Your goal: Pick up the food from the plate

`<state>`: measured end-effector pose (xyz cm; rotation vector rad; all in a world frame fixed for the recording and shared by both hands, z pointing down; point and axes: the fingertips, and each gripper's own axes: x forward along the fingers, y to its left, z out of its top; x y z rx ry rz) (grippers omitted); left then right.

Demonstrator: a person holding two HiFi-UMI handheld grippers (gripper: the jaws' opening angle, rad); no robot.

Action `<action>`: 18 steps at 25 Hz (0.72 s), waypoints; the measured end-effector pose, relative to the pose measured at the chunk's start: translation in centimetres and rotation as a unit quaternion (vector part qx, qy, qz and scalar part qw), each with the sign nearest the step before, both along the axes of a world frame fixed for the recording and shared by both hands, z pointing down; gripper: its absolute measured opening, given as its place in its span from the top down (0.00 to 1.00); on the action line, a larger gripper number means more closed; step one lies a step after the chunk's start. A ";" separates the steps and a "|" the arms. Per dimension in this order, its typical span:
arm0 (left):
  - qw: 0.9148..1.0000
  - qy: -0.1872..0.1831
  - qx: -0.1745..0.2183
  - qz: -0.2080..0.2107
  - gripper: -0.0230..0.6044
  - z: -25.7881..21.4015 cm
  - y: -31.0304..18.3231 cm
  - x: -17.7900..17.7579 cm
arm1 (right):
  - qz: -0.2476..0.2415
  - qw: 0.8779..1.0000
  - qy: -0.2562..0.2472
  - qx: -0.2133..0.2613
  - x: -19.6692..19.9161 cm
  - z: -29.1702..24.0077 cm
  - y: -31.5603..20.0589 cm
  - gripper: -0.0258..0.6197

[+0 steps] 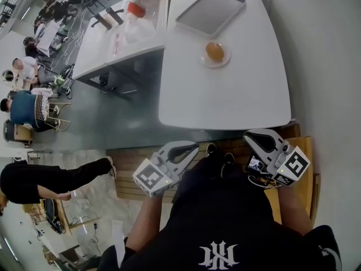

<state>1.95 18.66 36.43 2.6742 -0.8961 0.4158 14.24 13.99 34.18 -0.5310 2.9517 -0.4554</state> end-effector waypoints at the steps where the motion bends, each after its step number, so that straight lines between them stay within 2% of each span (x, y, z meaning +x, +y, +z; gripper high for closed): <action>1: 1.000 0.004 -0.001 0.002 0.95 0.2 -0.4 -0.3 | 0.003 1.000 0.003 0.000 -0.3 0.0 -0.3 0.96; 8: 0.999 0.032 0.025 0.026 0.95 0.5 -4.8 -1.5 | 0.029 0.999 0.027 -0.009 -2.3 0.0 -3.4 0.96; 18: 0.997 0.043 0.046 0.053 0.95 1.1 -8.3 -6.6 | 0.048 0.995 0.078 0.027 -7.6 -2.4 -5.9 0.95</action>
